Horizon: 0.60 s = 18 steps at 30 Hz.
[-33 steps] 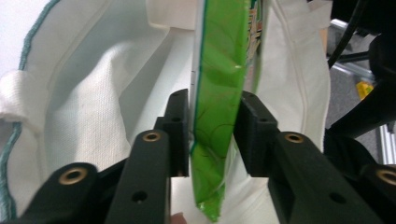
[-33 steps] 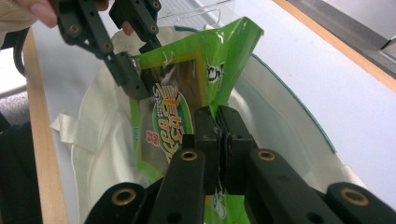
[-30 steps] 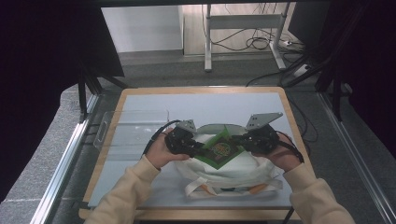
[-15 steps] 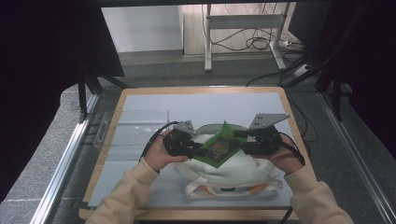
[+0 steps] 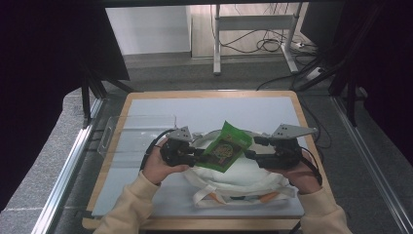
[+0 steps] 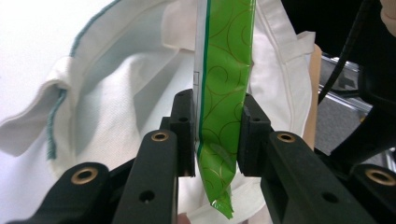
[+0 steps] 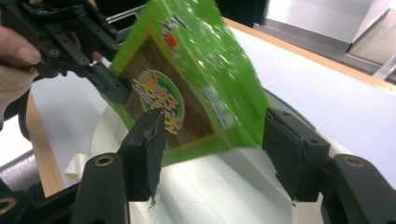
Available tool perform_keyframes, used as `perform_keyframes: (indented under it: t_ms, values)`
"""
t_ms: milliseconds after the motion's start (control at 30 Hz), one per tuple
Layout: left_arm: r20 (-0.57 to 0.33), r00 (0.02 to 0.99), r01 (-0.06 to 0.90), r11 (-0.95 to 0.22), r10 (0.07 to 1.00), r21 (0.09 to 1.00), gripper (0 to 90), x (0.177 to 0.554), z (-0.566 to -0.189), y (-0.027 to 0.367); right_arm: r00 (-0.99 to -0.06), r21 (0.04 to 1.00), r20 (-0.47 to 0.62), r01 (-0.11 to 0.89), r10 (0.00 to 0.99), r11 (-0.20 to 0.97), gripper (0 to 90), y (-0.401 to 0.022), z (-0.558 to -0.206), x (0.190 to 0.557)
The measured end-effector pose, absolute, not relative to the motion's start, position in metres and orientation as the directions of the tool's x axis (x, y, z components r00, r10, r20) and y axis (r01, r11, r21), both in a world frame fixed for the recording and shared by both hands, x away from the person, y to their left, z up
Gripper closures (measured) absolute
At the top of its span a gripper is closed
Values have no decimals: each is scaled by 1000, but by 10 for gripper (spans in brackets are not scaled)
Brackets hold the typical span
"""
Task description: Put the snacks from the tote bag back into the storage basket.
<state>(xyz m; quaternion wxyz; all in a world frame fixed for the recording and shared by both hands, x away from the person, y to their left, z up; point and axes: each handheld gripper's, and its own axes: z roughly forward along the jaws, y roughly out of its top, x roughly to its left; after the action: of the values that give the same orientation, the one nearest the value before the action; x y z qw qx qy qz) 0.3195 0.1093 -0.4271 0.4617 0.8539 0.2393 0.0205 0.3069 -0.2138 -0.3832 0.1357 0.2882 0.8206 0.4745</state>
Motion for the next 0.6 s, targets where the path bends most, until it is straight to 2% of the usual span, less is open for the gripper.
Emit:
perform_keyframes:
  t_ms: [600]
  values:
    - [-201,880,387,-404,429,829,727,312,-432,110,-749,842,142,435,648,319,330,-222,-407,303]
